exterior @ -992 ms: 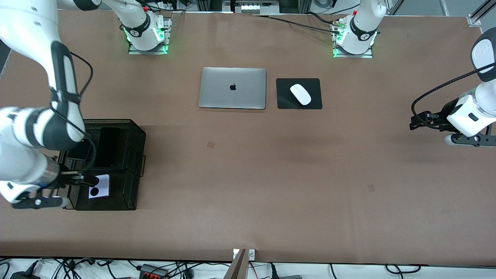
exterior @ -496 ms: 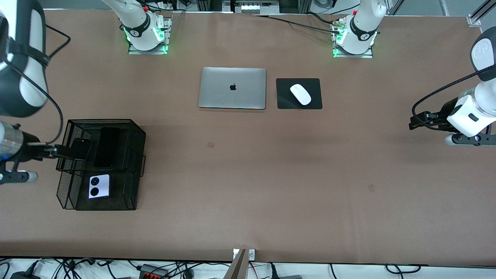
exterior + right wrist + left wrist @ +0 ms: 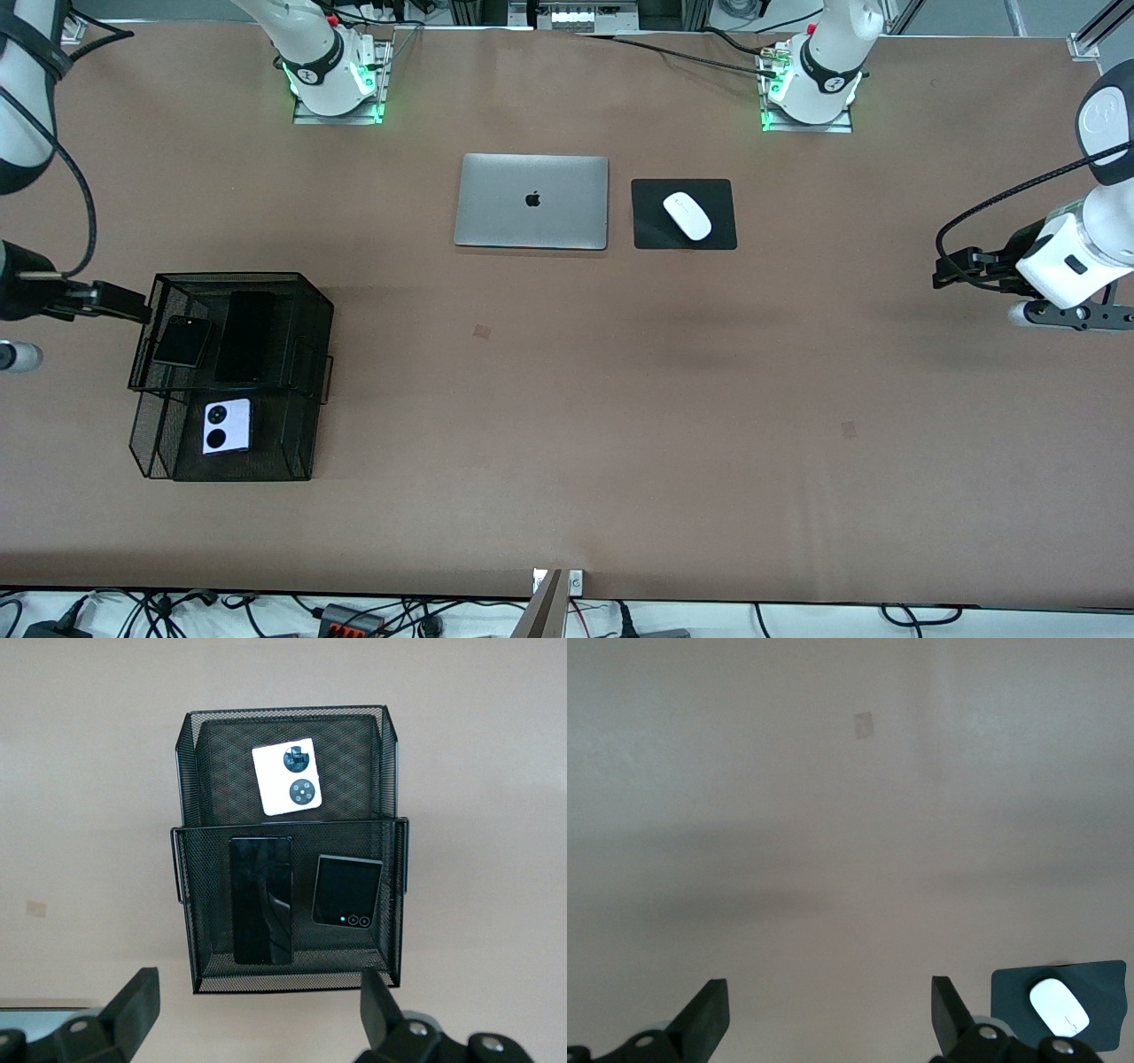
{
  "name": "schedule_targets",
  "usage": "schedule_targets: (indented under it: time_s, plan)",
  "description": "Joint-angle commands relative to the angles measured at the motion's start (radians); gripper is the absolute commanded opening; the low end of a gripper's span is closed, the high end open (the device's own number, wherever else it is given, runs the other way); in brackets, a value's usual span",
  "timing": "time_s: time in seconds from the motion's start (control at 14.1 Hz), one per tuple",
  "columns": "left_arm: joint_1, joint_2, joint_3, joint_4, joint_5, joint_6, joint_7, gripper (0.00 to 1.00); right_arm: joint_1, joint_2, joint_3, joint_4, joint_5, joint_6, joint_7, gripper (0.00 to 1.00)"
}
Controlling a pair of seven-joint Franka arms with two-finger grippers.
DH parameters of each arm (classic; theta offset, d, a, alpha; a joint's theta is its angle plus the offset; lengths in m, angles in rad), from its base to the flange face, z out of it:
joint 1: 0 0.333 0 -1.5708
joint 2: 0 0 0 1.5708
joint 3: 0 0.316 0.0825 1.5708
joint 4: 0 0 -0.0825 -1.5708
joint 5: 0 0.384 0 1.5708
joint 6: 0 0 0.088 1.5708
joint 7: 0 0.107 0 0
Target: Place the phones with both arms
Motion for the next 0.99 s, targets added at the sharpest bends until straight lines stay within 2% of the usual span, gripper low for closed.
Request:
schedule_targets:
  time_s: [0.0, 0.07, 0.21, 0.35, 0.92]
  plan:
    - [0.007, -0.020, 0.001, 0.014, -0.015, -0.039, 0.037, 1.00, -0.008, -0.027, -0.001, -0.027, 0.016, -0.006, 0.014, 1.00]
    - [0.007, -0.018, 0.001, 0.014, -0.015, -0.036, 0.034, 1.00, -0.008, -0.045, 0.002, -0.034, 0.017, 0.000, 0.012, 1.00]
    - [0.005, -0.015, 0.001, 0.014, -0.004, -0.019, 0.030, 1.00, -0.043, -0.108, 0.029, -0.115, 0.014, 0.015, 0.023, 1.00]
    - [0.007, -0.014, 0.001, 0.014, -0.004, -0.016, 0.024, 1.00, -0.121, -0.148, 0.106, -0.175, 0.007, 0.048, 0.026, 1.00]
    - [0.007, -0.014, 0.003, 0.014, -0.004, -0.018, 0.021, 1.00, -0.094, -0.213, 0.108, -0.272, -0.016, 0.078, 0.030, 1.00]
